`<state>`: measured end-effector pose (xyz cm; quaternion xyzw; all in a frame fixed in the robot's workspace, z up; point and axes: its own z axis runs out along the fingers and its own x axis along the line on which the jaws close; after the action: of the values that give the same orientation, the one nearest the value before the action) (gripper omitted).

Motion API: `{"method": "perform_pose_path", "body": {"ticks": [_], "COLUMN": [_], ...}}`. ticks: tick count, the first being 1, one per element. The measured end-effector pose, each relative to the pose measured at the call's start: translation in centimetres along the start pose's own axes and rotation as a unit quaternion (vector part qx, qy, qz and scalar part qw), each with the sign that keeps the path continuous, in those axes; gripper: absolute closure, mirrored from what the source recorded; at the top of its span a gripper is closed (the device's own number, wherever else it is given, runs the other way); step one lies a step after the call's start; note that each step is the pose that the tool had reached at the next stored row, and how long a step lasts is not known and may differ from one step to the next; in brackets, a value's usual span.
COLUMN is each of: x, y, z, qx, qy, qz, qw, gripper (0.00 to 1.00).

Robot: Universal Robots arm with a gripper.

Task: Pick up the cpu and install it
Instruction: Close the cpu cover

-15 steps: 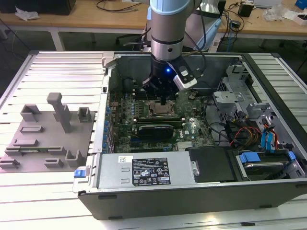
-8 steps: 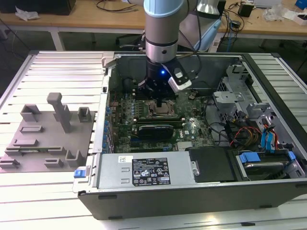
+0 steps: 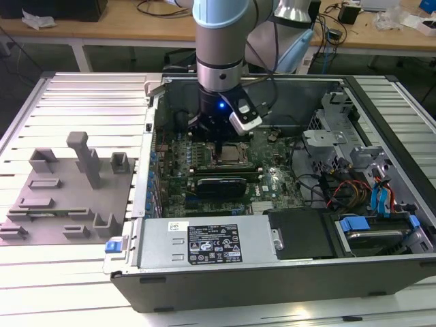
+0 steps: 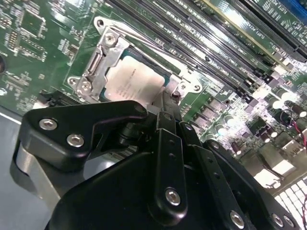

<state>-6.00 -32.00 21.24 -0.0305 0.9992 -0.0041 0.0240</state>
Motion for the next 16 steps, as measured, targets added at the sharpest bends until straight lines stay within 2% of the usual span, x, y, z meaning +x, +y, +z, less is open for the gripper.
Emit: {"method": "perform_pose_path", "body": {"ticks": [7,12,14,15,16], "x": [0.64,0.66,0.67,0.66,0.63], "y": [0.04,0.04,0.05,0.06,0.04], "z": [0.58,0.74,0.99,0.66,0.06], "qx": [0.0001,0.0002,0.0,-0.0006,-0.0001], "qy": [0.0001,0.0002,0.0,0.0001,0.0], "qz": [0.0,0.0,0.0,0.0,0.0], "qw": [1.0,1.0,1.0,1.0,1.0], "gripper": [0.89,0.89,0.89,0.89,0.89]}}
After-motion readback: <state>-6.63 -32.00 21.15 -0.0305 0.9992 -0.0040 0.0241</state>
